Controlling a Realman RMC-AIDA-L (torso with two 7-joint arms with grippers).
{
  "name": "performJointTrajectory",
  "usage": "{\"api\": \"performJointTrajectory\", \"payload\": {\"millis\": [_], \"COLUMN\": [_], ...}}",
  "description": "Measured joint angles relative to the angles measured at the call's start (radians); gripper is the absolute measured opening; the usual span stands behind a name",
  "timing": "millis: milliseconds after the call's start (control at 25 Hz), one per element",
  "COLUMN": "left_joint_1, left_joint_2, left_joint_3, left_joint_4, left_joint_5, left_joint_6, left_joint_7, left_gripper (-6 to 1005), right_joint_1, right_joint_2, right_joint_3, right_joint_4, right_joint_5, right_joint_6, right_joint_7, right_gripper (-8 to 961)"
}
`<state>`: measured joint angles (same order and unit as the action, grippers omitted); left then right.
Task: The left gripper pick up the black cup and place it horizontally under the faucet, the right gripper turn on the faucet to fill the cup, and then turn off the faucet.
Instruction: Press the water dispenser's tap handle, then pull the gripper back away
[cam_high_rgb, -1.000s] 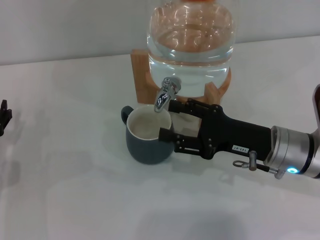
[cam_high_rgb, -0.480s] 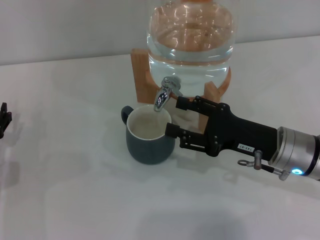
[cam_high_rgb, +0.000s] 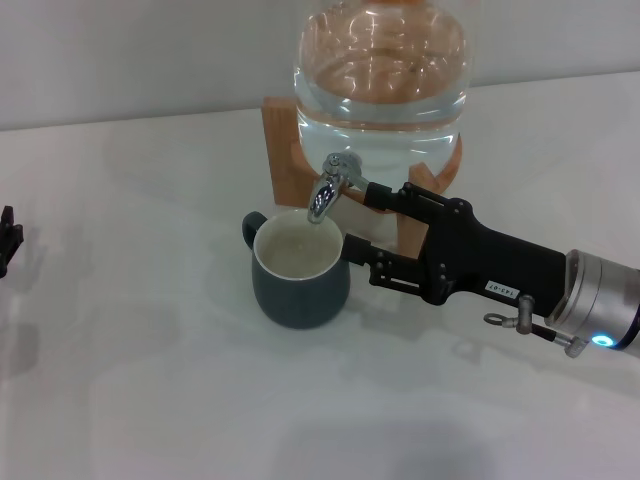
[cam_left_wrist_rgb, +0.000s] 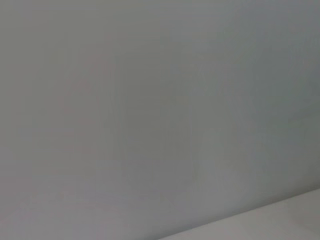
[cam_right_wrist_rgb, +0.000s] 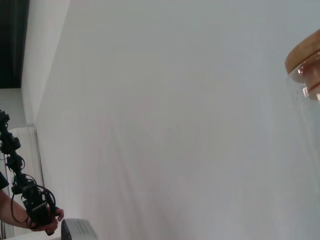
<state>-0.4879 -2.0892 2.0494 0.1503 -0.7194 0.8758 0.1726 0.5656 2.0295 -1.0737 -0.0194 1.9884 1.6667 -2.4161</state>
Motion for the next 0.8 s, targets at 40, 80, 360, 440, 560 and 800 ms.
{"api": "performJointTrajectory", "payload": {"millis": [40,80,360,440,560,800], "left_joint_1": [0.000,0.000,0.000,0.000,0.000,0.000], "left_joint_2": [0.000,0.000,0.000,0.000,0.001,0.001], "left_joint_3": [0.000,0.000,0.000,0.000,0.000,0.000], "left_joint_4": [0.000,0.000,0.000,0.000,0.000,0.000], "left_joint_5": [0.000,0.000,0.000,0.000,0.000,0.000], "left_joint_6": [0.000,0.000,0.000,0.000,0.000,0.000], "left_joint_7": [0.000,0.000,-0.001,-0.001,-0.001,-0.001], "left_gripper": [860,860,860,860,860,860], "right_joint_1": [-0.001,-0.001,-0.004,-0.004,-0.004,-0.004], "right_joint_2": [0.000,0.000,0.000,0.000,0.000,0.000], "right_joint_3": [0.000,0.000,0.000,0.000,0.000,0.000], "right_joint_4": [-0.002,-0.004,-0.009,-0.014,-0.019,-0.020], "right_joint_5": [0.000,0.000,0.011,0.011,0.012,0.022], "right_joint_6": [0.000,0.000,0.001,0.001,-0.001,-0.003], "right_joint_7": [0.000,0.000,0.000,0.000,0.000,-0.004], "right_gripper": [794,794,794,793,793,792]}}
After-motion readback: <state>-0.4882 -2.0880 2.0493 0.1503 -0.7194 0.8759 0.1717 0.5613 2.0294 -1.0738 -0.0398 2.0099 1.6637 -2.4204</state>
